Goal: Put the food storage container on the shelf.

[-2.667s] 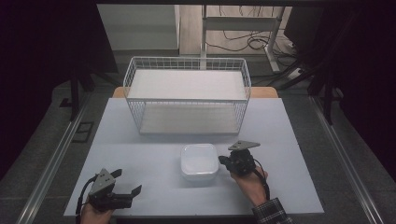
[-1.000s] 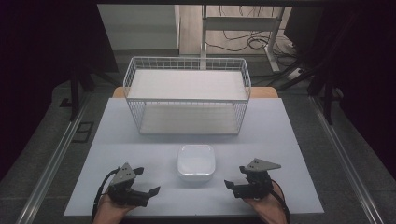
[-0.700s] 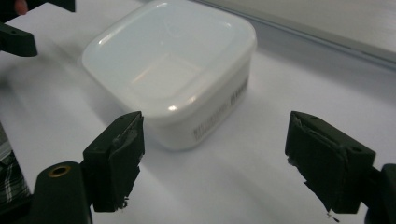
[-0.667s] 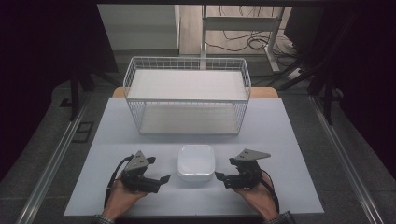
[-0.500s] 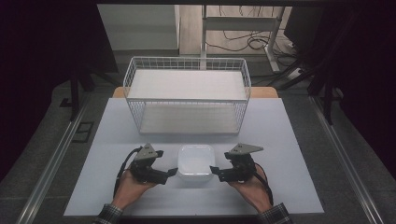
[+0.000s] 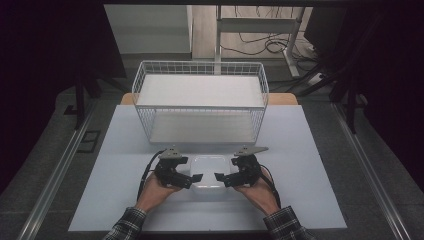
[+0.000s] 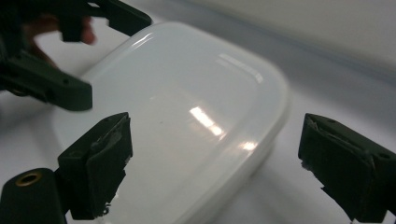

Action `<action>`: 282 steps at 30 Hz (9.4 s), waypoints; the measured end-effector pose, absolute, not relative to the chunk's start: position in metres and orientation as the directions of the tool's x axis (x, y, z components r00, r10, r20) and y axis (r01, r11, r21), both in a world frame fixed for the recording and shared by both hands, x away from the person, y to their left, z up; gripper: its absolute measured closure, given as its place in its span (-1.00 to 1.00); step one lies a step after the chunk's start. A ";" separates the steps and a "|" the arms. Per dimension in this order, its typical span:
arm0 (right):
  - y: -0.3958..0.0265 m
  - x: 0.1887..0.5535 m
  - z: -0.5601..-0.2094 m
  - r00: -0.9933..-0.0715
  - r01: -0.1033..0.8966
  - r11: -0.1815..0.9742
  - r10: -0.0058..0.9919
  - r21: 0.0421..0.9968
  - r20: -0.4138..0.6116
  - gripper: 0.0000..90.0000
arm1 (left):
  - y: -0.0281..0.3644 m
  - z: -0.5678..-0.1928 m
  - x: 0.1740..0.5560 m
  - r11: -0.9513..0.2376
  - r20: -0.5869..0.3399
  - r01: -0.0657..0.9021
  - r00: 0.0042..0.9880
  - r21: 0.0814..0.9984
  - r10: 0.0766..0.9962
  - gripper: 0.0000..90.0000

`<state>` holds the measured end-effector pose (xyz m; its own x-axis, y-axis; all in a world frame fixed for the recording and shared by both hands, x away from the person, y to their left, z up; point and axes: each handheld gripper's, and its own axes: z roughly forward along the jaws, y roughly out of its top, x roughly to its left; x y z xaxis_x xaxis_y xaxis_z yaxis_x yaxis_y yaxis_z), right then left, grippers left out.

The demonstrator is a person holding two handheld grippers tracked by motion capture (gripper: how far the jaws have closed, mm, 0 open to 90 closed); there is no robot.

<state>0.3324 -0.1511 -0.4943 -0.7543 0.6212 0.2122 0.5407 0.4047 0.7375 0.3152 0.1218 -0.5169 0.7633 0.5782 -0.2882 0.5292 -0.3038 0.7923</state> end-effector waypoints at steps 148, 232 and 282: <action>-0.115 0.378 -0.487 -0.754 0.441 0.385 0.648 0.810 0.102 0.98 | 0.203 -0.518 0.198 -0.260 -0.020 0.444 0.534 0.857 0.845 -0.93; -0.092 0.406 -0.481 -0.741 0.451 0.421 0.668 0.787 0.067 -0.66 | 0.205 -0.528 0.211 -0.232 -0.089 0.455 0.580 0.860 0.810 -0.98; -0.142 0.322 -0.472 -0.754 0.393 0.430 0.657 0.813 0.017 -1.00 | 0.202 -0.530 0.212 -0.250 -0.079 0.464 0.581 0.850 0.810 -1.00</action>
<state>0.3220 -0.1422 -0.4719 -0.7535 0.6572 0.0166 0.3928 0.4299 0.8129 0.2125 0.2025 -0.5297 0.5814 0.8098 -0.0790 0.4638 -0.2501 0.8499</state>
